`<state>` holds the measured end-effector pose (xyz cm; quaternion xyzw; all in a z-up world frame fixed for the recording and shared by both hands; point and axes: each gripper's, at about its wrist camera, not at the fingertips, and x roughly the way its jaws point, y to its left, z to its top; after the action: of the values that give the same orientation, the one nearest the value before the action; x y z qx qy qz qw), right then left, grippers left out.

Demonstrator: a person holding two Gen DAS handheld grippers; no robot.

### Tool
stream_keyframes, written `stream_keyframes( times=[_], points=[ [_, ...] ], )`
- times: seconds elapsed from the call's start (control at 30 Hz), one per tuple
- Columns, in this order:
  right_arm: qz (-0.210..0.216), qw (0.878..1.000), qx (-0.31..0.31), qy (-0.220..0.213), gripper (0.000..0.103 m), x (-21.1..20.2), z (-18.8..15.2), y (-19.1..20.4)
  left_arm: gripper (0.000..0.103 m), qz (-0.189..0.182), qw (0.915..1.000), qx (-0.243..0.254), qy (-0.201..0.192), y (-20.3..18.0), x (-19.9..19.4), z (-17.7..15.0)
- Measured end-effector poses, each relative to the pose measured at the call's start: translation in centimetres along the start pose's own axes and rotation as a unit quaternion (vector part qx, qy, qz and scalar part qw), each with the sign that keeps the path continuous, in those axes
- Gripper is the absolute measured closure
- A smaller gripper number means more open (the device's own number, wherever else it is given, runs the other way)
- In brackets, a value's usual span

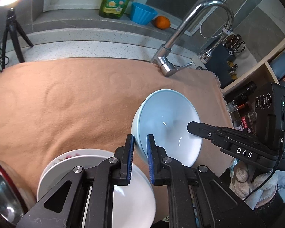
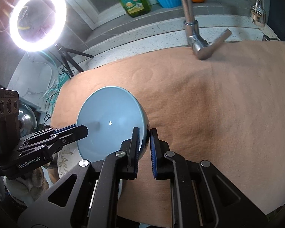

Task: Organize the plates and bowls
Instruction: 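Lift the pale blue bowl with both grippers and lower it into the red bowl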

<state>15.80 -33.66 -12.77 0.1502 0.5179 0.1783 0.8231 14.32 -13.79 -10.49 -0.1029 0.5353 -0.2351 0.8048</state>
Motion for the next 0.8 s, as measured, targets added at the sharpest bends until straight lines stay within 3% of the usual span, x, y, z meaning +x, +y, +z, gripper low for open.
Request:
stream_keyframes(
  times=[0.8],
  points=[
    [0.053, 0.993, -0.108, 0.011, 0.092, 1.5, -0.8, 14.2, 0.091, 0.037, 0.9933, -0.079, -0.077, 8.1, -10.6, -5.0]
  ],
)
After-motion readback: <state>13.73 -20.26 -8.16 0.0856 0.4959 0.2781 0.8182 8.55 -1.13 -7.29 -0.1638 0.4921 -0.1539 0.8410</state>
